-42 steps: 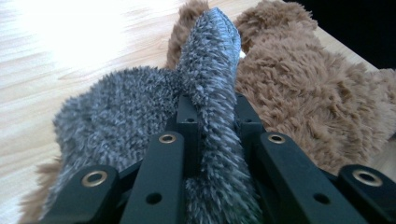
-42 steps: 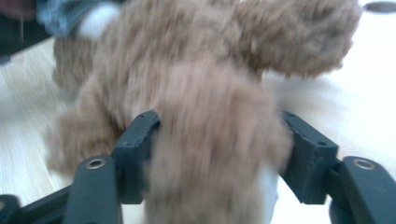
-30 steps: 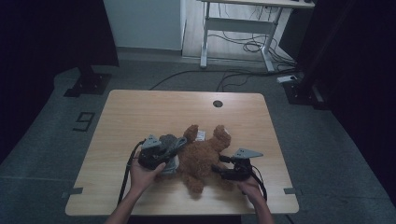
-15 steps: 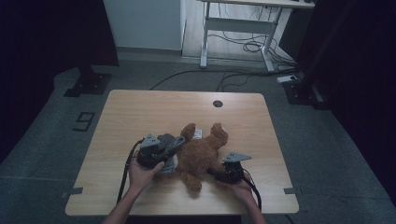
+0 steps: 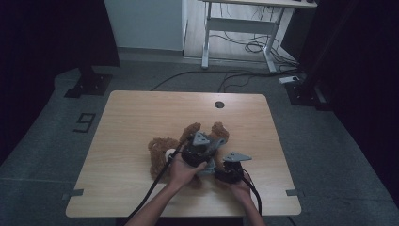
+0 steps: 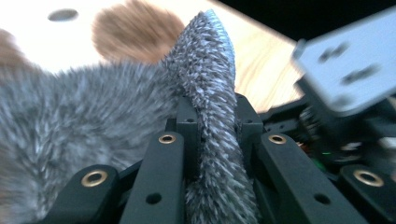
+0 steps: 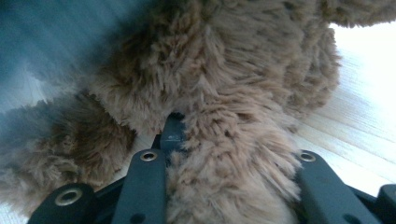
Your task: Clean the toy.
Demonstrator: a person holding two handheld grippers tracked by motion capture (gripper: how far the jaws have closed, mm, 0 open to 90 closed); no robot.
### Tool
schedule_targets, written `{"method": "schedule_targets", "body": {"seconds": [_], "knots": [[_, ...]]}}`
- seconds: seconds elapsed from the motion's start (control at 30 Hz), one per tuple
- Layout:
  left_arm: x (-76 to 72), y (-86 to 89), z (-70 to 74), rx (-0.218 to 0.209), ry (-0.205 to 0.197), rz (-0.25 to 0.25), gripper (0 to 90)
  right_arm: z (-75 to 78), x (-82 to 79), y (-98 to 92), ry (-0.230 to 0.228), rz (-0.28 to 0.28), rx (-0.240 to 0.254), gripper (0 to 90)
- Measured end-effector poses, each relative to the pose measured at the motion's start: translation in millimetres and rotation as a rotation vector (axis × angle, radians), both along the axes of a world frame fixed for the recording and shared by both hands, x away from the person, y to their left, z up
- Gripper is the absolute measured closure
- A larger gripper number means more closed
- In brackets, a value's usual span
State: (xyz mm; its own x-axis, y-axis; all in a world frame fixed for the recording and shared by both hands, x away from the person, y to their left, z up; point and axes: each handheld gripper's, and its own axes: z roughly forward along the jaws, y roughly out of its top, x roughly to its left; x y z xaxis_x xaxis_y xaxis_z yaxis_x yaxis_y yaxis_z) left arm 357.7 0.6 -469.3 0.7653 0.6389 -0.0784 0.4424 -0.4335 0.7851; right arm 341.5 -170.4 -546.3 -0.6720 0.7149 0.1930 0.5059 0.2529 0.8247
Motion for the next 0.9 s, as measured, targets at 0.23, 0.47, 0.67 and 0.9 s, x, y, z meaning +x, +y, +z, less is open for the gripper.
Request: {"method": "schedule_targets", "body": {"seconds": [0.23, 0.47, 0.67, 0.9], "knots": [[-7.7, 26.2, -6.7, -0.043, -0.010, -0.001, 78.4, -1.2, -1.3, -2.0, 0.013, 0.009, 0.011, 63.7], [-19.7, 66.0, -1.1, 0.009, -0.072, 0.069, 78.3, -1.7, -2.8, -2.5, 0.018, 0.000, 0.017, 63.8], [-20.9, 109.3, 0.6, -0.036, -0.055, 0.118, 78.5, -1.9, -4.7, -2.2, 0.015, 0.011, 0.013, 63.8], [-25.4, 133.1, 12.1, -0.091, -0.083, 0.164, 78.0, -2.2, -7.8, -1.6, 0.012, 0.013, 0.005, 63.8]]}}
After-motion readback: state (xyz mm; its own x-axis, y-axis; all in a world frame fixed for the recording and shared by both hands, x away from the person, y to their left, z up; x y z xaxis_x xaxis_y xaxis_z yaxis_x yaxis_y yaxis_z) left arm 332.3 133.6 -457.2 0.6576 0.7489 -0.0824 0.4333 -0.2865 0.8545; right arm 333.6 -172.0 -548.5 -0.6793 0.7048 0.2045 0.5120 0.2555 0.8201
